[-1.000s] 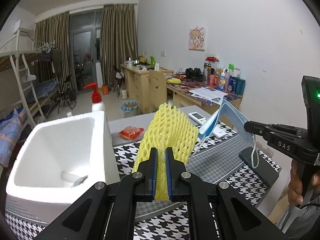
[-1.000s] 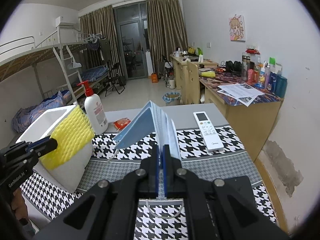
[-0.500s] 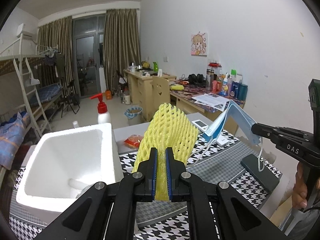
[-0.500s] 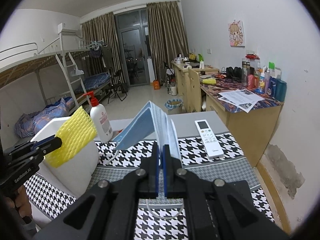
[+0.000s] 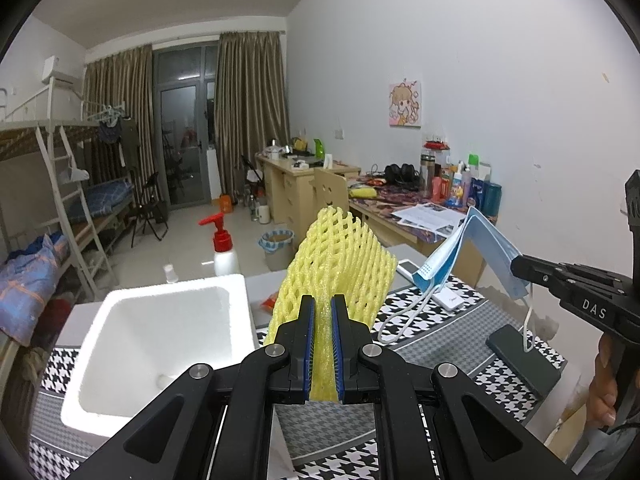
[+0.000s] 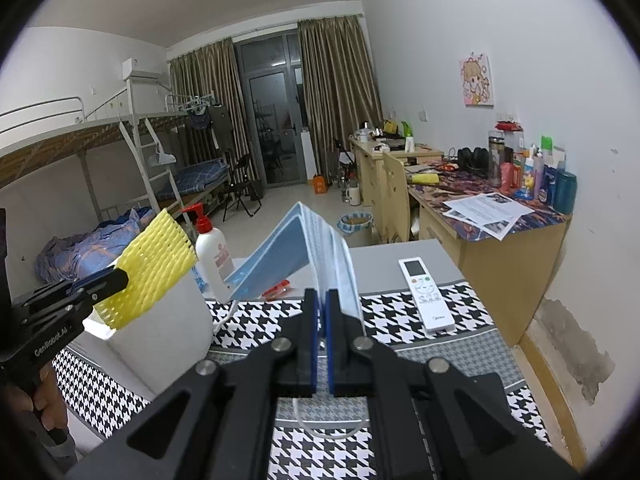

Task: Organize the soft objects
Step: 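Lift the yellow sleeve with the left gripper while the right carries the blue mask toward the box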

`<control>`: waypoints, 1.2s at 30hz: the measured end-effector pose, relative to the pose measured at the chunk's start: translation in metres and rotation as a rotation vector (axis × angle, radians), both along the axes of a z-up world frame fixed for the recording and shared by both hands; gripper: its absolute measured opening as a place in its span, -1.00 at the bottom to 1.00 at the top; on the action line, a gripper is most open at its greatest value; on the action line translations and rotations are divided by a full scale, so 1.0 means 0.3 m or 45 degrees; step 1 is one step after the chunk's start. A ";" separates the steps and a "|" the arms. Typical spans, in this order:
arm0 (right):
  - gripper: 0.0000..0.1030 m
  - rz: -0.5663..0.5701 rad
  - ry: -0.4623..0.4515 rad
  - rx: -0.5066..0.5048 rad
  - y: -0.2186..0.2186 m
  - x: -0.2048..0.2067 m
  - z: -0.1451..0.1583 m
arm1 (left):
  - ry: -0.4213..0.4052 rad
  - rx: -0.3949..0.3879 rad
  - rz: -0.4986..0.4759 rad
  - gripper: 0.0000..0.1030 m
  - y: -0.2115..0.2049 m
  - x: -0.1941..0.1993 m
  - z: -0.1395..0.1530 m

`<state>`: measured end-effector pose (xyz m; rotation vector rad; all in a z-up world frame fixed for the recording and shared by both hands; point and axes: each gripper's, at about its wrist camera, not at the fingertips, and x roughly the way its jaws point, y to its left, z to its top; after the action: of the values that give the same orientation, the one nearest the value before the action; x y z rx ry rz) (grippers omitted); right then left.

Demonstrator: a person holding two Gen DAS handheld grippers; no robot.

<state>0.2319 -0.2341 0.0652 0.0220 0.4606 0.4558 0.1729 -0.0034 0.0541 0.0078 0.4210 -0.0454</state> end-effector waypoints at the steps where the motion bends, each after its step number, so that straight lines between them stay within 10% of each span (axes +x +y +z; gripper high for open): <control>1: -0.90 0.005 -0.003 0.007 0.003 -0.002 0.002 | -0.002 0.000 0.002 -0.84 0.002 0.000 0.002; 36: -0.90 0.141 -0.118 0.116 0.118 -0.040 0.074 | -0.096 0.028 0.173 -0.84 0.154 -0.056 0.056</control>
<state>0.2199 -0.1987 0.0874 0.0633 0.3504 0.5840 0.1560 0.0427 0.0710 0.0023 0.3456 0.0927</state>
